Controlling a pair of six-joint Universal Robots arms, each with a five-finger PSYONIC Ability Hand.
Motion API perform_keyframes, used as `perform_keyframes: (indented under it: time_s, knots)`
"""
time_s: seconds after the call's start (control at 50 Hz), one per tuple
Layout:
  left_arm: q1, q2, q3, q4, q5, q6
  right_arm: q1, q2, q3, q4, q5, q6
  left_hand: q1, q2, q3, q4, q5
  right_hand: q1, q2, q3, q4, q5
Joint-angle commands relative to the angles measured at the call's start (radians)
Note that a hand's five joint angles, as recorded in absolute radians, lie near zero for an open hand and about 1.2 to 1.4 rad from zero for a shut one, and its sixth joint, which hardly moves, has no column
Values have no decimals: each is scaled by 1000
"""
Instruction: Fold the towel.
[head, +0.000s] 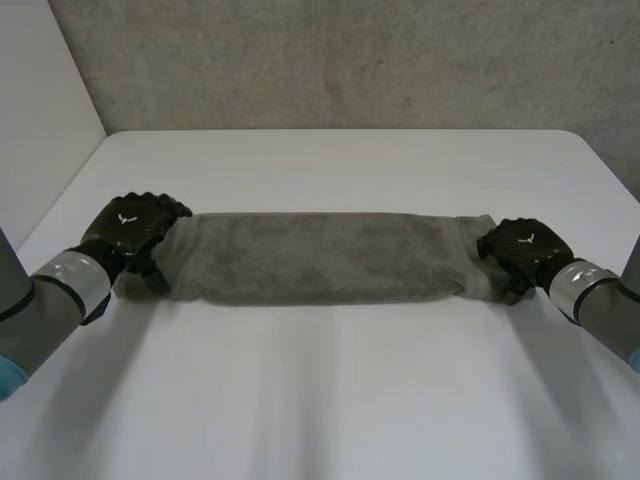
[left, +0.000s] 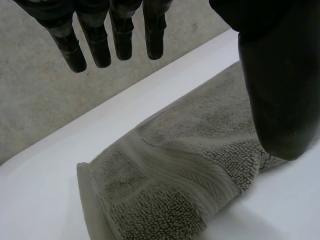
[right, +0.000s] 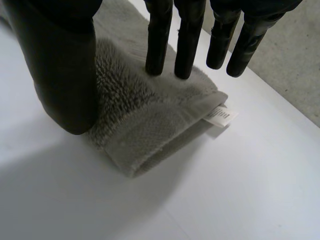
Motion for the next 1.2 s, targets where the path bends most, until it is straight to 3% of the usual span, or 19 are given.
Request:
perform_keyframes:
  time_s: [0.02, 0.06, 0.1, 0.3, 0.38, 0.46, 0.56, 0.62, 0.66, 0.72, 0.82, 0.94, 0.96, 0.98, 1.0, 1.02, 1.04, 1.1, 1.2]
  knots:
    - [1, 0, 1, 9, -2, 0, -2, 49, -32, -3, 4, -2, -88, -51, -58, -66, -34, 310, 297, -52, -76, 290]
    - [3, 0, 1, 9, -2, 0, -5, 49, -37, -3, -1, 1, -90, -54, -58, -66, -37, 750, 738, -52, -76, 731]
    - [3, 0, 1, 9, -2, 0, -8, 47, -38, -5, 1, -3, -88, -51, -58, -66, -34, 822, 809, -52, -76, 802]
    - [12, 5, -7, 9, -4, 0, -184, -11, -63, 0, -5, -39, -90, -54, -58, -66, -37, 822, 810, -52, -76, 803]
    - [17, 15, -13, 9, -1, 0, -276, -52, -135, 20, 1, -165, -93, -57, -58, -66, -40, 822, 810, -52, -76, 803]
    - [17, 15, -16, 9, -1, 0, -275, -89, -204, 47, 6, -227, -96, -60, -58, -66, -43, 822, 810, -52, -76, 803]
    - [15, 18, -18, 9, -1, 0, -198, -160, -294, 78, 4, -212, -96, -60, -58, -66, -43, 822, 810, -52, -76, 803]
    - [15, 20, -18, 9, -1, 0, -92, -187, -325, 74, 1, -201, -93, -57, -58, -66, -40, 822, 810, -52, -76, 803]
    - [15, 24, -19, 9, -2, 0, 83, -187, -351, 70, 18, -201, -93, -57, -58, -66, -40, 822, 810, -52, -76, 803]
    - [15, 26, -19, 9, -2, 0, 172, -178, -362, 69, 18, -204, -93, -57, -58, -66, -40, 822, 810, -52, -76, 803]
    - [15, 32, -22, 9, -4, 0, 470, -33, -405, 52, 22, -206, -93, -57, -58, -66, -40, 822, 810, -52, -76, 803]
    - [14, 43, -32, 9, -4, 0, 601, 127, -439, 38, 47, -213, -99, -63, -58, -66, -46, 822, 810, -52, -76, 803]
    - [9, 46, -33, 9, -4, 0, 623, 174, -446, 38, 61, -215, -99, -63, -58, -66, -46, 716, 703, -52, -76, 696]
    - [6, 47, -32, 9, -4, 0, 632, 205, -448, 37, 73, -218, -99, -63, -58, -66, -46, 241, 228, -52, -76, 221]
    - [6, 47, -32, 9, -4, 0, 632, 205, -448, 37, 73, -218, -99, -63, -58, -66, -46, 236, 223, -52, -76, 216]
    - [3, 49, -30, 9, -4, -3, 638, 222, -445, 37, 87, -223, -99, -63, -58, -66, -46, -208, -221, -52, -76, -228]
    - [0, 52, -23, 9, -5, -9, 638, 219, -439, 35, 99, -226, -99, -63, -58, -66, -46, -399, -412, -52, -76, -419]
    - [-3, 55, -13, 9, -5, -20, 638, 202, -429, 35, 114, -220, -99, -63, -58, -66, -46, -399, -412, -52, -76, -419]
    - [-69, 60, 71, 7, -10, -124, 560, 0, -307, -2, 170, -76, -88, -51, -58, -66, -34, -399, -412, -52, -76, -419]
